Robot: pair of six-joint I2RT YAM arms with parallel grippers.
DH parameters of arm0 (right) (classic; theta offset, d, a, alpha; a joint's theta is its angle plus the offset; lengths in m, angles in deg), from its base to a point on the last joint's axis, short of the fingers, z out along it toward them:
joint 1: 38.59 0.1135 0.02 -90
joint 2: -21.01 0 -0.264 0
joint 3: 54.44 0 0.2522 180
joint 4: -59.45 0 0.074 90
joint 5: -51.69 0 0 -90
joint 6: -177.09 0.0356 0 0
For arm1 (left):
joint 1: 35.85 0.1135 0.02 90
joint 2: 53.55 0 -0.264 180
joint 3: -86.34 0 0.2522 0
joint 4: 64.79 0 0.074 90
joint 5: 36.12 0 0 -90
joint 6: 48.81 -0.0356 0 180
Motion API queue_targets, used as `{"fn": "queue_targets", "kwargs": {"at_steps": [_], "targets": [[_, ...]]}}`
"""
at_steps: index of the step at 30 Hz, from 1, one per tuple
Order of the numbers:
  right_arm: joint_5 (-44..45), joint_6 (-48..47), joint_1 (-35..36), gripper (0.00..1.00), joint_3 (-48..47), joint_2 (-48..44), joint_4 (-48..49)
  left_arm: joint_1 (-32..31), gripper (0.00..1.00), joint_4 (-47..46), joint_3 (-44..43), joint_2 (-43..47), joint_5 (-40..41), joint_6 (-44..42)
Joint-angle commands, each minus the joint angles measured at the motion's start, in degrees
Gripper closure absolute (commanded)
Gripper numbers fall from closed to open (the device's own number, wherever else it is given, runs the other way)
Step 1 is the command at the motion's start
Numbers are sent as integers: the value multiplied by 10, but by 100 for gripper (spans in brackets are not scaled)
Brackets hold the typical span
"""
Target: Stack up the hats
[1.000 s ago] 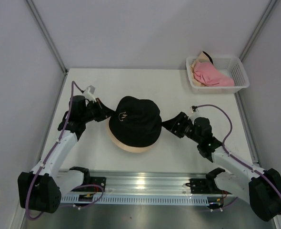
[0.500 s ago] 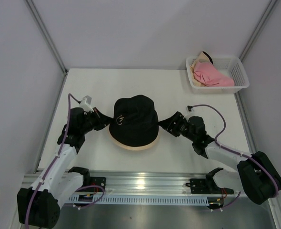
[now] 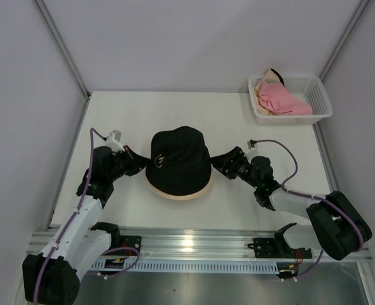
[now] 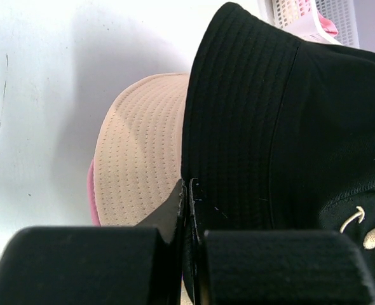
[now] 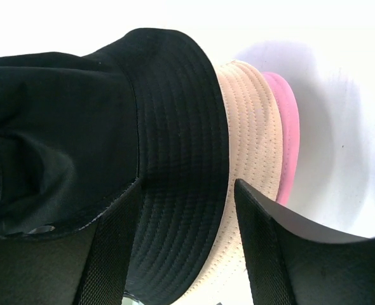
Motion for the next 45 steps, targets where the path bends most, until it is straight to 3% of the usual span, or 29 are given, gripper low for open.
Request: {"fn": "queue_targets", "kwargs": {"at_steps": [1, 8, 14, 19, 25, 26, 28, 29, 32, 34, 38, 42, 45], "targets": [[11, 26, 6, 36, 8, 14, 68, -7, 99, 1, 11, 8, 12, 2], [49, 90, 31, 33, 46, 31, 146, -13, 99, 3, 15, 17, 22, 2], [77, 108, 58, 15, 59, 44, 212, -16, 99, 0, 22, 19, 26, 0], [81, 100, 68, 17, 67, 77, 289, -20, 99, -2, 23, 15, 27, -1], [67, 115, 74, 37, 63, 134, 341, -23, 99, 2, 26, 16, 32, -1], [66, 117, 77, 49, 63, 139, 345, -23, 99, 4, 26, 19, 39, -1], [69, 121, 78, 63, 67, 147, 343, -24, 99, 12, 26, 27, 48, 0], [71, 122, 78, 77, 68, 147, 337, -24, 99, 15, 26, 32, 53, 1], [80, 116, 79, 100, 70, 125, 279, -24, 99, 33, 26, 55, 82, 6], [95, 111, 80, 100, 65, 99, 211, -24, 99, 51, 27, 77, 112, 9], [143, 69, 82, 100, 17, -16, -90, -25, 99, 93, 26, 91, 168, 13], [208, 24, 81, 100, -7, -73, -226, -29, 99, 106, 41, 63, 187, 25], [200, 17, 79, 100, -8, -67, -264, -37, 99, 94, 60, 44, 197, 40]]}}
